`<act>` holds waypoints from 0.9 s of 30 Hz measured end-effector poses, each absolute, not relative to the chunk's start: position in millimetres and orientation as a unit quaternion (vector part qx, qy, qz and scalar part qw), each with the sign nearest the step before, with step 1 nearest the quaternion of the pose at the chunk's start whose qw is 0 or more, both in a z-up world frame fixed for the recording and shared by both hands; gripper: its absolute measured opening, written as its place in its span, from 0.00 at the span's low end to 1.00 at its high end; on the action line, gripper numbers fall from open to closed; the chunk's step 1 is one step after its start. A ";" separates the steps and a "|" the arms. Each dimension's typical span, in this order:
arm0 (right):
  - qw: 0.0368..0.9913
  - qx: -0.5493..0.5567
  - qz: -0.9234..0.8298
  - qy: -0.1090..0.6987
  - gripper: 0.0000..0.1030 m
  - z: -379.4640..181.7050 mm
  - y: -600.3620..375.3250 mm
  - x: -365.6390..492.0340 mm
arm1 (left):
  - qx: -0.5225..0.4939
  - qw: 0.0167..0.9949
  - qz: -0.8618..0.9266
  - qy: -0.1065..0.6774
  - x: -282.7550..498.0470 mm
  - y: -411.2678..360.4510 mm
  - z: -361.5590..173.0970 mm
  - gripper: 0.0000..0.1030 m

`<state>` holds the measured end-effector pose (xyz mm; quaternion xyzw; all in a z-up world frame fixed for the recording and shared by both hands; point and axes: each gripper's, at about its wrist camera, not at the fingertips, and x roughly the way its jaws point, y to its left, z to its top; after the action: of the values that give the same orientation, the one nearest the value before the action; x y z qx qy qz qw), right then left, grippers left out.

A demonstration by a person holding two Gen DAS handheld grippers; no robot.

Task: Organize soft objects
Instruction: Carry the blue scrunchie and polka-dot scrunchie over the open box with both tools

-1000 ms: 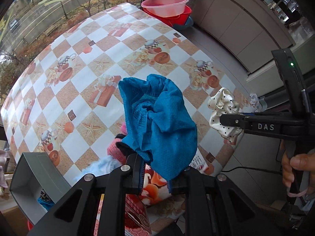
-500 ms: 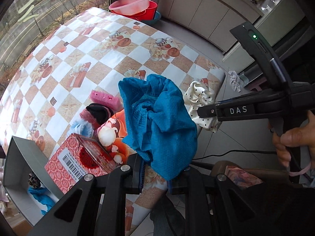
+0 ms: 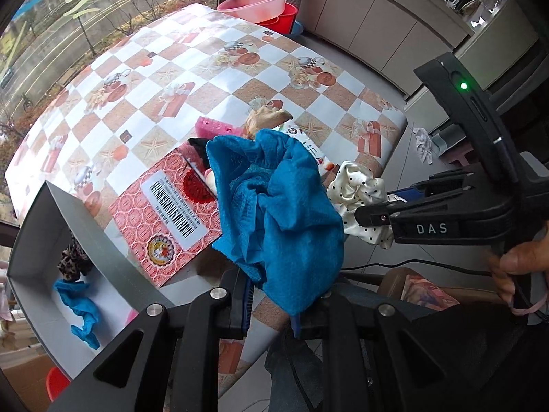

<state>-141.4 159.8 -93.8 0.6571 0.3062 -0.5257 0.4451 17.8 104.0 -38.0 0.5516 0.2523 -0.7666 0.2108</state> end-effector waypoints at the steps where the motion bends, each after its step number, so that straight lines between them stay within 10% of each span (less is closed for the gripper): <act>1: 0.451 0.652 -0.523 0.312 0.30 -92.6 159.0 -135.8 | 0.550 0.216 -0.766 0.255 22.1 103.3 -38.0 0.18; 27: 0.576 0.540 -0.420 0.447 0.30 -78.0 122.3 -5.3 | 0.501 0.334 -0.723 0.338 128.6 82.2 -46.7 0.18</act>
<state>-5.3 122.3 -78.0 0.5403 0.4468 -0.4201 0.5762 128.6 82.2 -46.7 0.5008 0.3383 -0.7234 0.3338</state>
